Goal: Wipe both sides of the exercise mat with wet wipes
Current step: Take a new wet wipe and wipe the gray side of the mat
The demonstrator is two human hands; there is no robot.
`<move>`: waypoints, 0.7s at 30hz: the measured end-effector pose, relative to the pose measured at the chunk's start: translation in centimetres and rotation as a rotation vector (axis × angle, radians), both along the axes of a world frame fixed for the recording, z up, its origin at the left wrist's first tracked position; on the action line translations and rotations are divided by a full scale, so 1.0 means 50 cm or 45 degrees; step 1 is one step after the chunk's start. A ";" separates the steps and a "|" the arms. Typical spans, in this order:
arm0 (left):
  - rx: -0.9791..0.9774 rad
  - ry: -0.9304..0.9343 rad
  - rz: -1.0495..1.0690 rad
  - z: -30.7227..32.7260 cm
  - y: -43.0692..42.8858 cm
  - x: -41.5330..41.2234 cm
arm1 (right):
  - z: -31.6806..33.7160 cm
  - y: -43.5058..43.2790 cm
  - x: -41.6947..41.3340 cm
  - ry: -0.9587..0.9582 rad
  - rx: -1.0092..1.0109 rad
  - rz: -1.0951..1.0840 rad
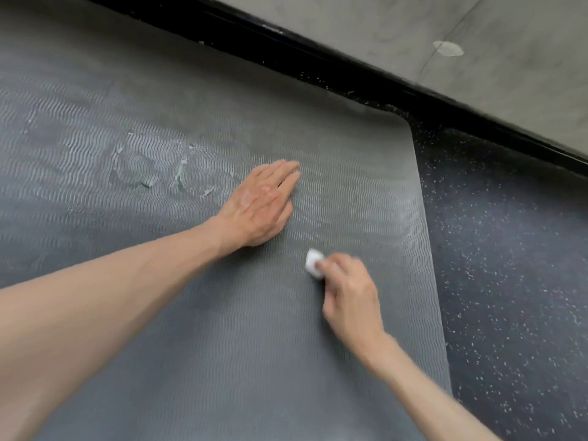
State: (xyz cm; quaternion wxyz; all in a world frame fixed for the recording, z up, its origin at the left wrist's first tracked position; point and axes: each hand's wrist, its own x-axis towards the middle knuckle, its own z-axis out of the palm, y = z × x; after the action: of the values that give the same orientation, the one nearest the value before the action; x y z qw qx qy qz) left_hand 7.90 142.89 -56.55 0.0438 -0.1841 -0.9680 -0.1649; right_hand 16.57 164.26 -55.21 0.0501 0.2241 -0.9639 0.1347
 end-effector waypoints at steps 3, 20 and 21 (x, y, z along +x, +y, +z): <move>-0.006 0.004 0.031 -0.015 0.002 -0.031 | 0.007 0.012 0.033 -0.058 -0.007 0.199; 0.123 -0.042 0.232 -0.045 0.043 -0.140 | -0.011 -0.012 -0.203 0.107 -0.096 -0.183; 0.132 -0.038 0.244 -0.042 0.042 -0.140 | -0.011 -0.011 -0.185 0.102 -0.112 -0.174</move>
State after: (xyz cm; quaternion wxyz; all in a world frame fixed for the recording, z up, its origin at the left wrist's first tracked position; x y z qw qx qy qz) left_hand 0.90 145.00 -58.66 0.0545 -0.0855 -0.9718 -0.2127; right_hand 7.30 163.70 -55.73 0.1073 0.1607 -0.9674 0.1640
